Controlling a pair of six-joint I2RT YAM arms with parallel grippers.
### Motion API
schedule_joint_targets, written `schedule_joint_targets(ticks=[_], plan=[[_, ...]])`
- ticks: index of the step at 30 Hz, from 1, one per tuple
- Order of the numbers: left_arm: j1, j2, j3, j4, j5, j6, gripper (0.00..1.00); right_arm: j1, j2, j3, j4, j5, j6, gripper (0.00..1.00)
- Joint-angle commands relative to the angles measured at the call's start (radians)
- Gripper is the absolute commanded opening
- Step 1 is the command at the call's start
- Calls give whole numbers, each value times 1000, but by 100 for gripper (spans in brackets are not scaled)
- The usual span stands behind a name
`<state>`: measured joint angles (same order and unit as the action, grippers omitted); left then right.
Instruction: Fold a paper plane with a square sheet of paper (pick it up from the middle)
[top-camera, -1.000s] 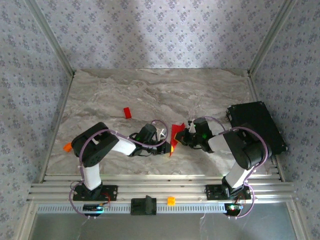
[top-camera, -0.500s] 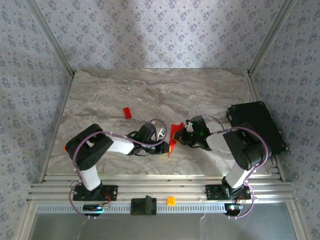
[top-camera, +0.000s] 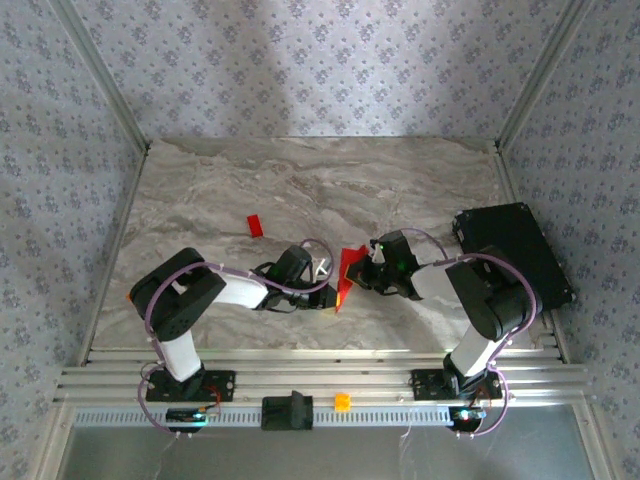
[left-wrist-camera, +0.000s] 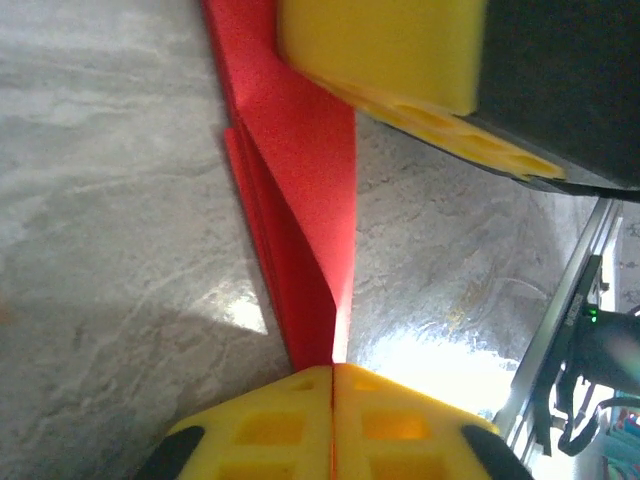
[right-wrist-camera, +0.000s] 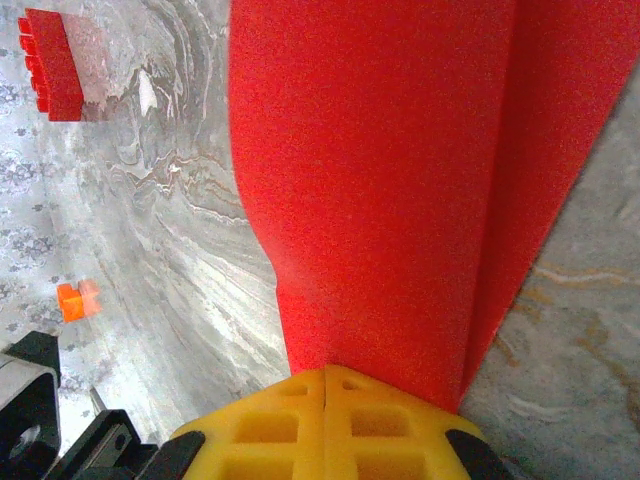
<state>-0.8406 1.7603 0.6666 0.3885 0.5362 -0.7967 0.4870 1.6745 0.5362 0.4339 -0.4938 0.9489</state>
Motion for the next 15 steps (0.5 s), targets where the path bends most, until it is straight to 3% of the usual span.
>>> schedule_joint_targets(ticks=[1,15], plan=[[-15,-15,-18,-133,38,31,13,5,47,-24,-172,92,-23,2],[-26,-38,-13,-224,19,83,11,4,48,-25,-176,98,-18,1]])
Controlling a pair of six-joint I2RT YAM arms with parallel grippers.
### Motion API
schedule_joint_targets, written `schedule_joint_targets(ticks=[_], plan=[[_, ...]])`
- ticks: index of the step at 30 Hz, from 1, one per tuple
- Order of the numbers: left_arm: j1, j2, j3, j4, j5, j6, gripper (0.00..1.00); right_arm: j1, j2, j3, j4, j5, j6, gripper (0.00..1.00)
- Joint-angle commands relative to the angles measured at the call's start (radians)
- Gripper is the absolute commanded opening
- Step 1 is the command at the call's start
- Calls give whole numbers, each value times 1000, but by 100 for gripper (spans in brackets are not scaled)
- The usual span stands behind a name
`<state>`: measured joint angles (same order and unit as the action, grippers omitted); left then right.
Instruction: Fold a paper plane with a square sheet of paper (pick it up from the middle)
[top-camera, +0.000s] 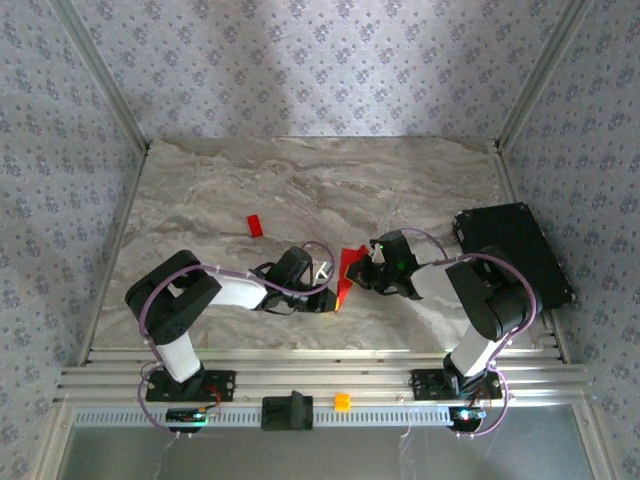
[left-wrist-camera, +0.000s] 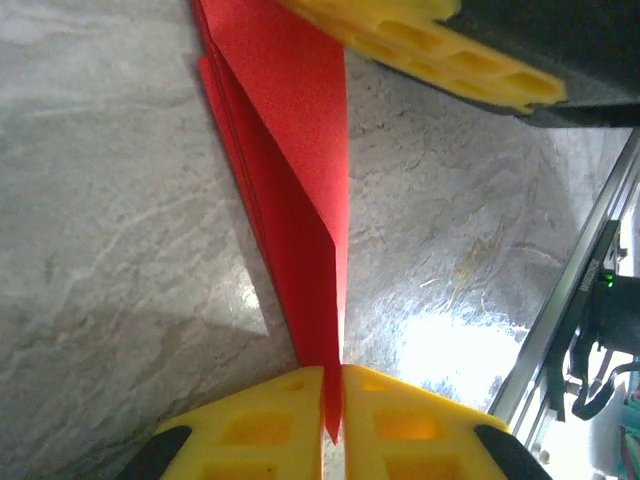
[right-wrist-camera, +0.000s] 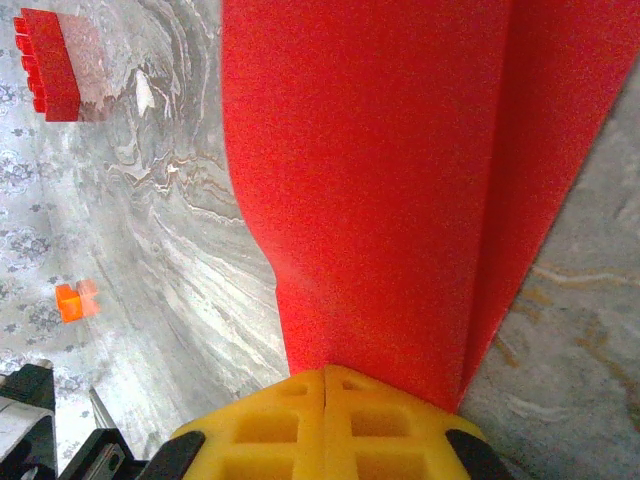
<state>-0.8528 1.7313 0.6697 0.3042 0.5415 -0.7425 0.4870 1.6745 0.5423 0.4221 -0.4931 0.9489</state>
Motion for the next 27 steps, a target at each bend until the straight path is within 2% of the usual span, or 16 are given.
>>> schedule_joint_targets(ticks=[1,3,8,16,19,23,27], plan=[[-15,-7,-17,-139,15,29,9,4,49,-32,-163,97,-18,1],[-17,-7,-16,-139,20,31,6,4,50,-33,-163,96,-17,1],[-18,-8,-22,-142,22,32,6,4,53,-30,-162,96,-18,1],[-19,-142,-51,-160,-36,24,17,2,52,-32,-157,98,-9,1],[-16,-194,-33,-177,-53,22,18,2,51,-32,-151,94,-4,1],[-5,-192,28,-169,-21,21,10,1,52,-32,-148,93,-1,1],[7,-126,113,-154,35,21,5,2,53,-32,-149,93,-2,1]])
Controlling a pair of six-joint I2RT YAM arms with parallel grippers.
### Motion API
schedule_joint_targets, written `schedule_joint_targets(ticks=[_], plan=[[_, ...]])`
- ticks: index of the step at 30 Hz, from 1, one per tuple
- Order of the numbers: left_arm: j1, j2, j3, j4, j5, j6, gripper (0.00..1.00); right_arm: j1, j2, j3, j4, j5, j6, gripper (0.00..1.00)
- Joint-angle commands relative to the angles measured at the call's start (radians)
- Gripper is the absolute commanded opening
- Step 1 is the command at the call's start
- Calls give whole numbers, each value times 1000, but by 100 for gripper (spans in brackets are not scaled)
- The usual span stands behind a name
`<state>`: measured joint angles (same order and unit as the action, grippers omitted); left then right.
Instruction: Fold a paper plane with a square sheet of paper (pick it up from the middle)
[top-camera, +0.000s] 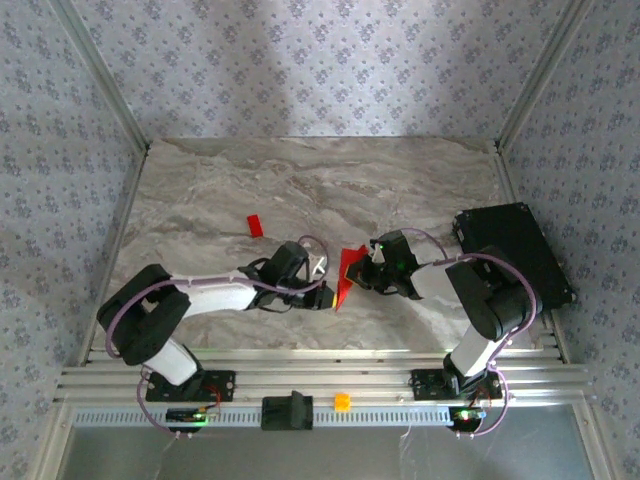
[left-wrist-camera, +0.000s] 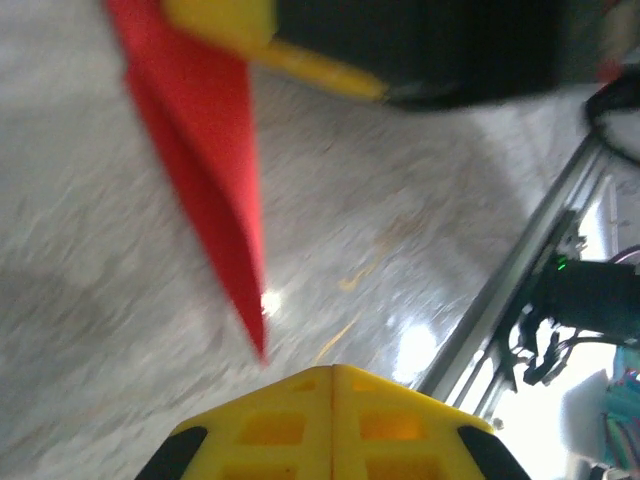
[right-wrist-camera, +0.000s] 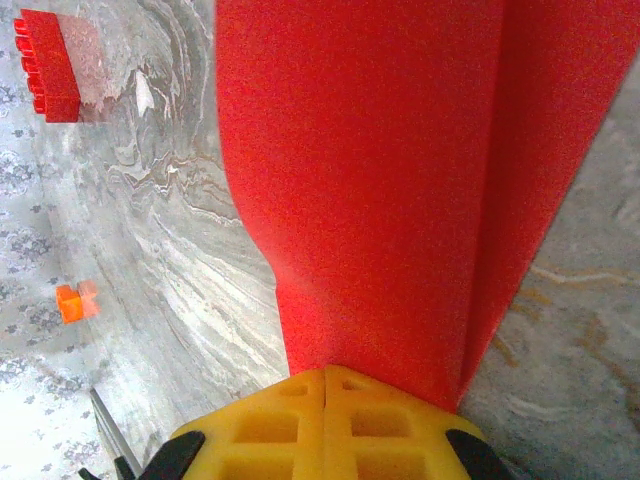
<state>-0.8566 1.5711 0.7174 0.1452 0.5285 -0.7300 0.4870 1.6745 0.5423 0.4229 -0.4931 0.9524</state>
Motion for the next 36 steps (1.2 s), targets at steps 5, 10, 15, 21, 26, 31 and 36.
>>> schedule_joint_targets(ticks=[5,10,15,21,26,31,36], plan=[[12,124,153,6,101,12,3,2,57,-35,-145,93,-1,1],[12,195,211,-44,101,37,3,4,57,-35,-144,92,0,1],[13,241,242,-50,100,49,3,4,59,-34,-142,88,-1,1],[16,285,256,-54,85,56,3,4,59,-30,-144,87,1,1],[17,305,253,-84,56,83,2,4,57,-32,-149,85,0,1],[16,291,220,-96,40,96,2,1,54,-32,-157,86,-5,0],[17,273,173,-85,36,90,2,1,55,-32,-160,87,-5,0]])
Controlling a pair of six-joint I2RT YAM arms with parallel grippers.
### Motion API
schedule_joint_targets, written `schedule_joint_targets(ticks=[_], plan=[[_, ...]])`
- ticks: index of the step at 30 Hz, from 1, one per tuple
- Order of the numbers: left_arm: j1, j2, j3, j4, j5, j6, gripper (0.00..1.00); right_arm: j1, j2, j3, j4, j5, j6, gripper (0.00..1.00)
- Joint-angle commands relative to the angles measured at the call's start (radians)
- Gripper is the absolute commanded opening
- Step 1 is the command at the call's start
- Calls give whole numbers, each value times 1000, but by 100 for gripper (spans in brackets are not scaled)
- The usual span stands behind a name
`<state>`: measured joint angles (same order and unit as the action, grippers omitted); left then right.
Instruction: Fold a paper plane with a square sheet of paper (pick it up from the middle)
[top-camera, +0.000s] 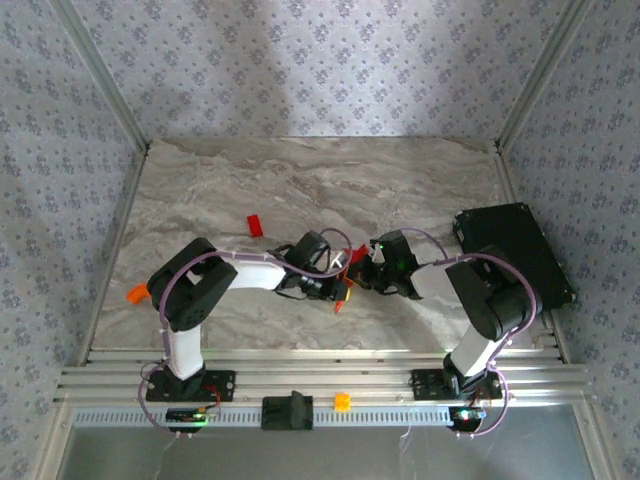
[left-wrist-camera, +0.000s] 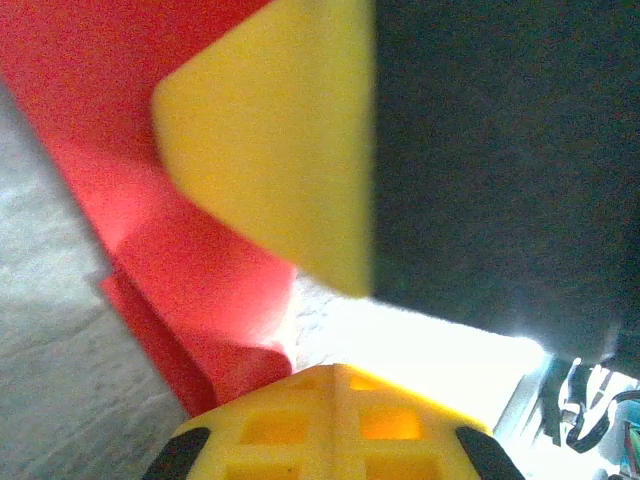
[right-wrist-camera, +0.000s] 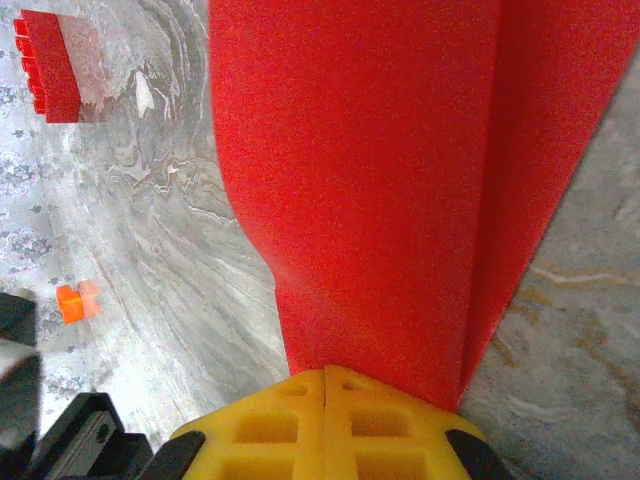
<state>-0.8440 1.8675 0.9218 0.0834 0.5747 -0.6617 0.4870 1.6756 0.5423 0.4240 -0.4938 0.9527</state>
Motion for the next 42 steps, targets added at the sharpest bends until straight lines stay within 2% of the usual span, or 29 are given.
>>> schedule_joint_targets(ticks=[1,17,25,31,37,42], plan=[[4,-28,-44,-21,-10,20,2,0,54,-32,-161,87,-6,0],[-14,-174,-197,-76,-61,41,0,-1,53,-29,-174,94,-6,0],[-13,-276,-134,-55,-67,8,0,1,50,-24,-181,96,-6,0],[-22,-181,-32,9,-10,-27,0,1,50,-22,-180,97,-4,0],[-32,-68,45,-6,-11,-27,0,4,54,-22,-182,97,-4,0],[-38,-33,23,-36,-41,-19,0,3,51,-23,-183,98,-3,0]])
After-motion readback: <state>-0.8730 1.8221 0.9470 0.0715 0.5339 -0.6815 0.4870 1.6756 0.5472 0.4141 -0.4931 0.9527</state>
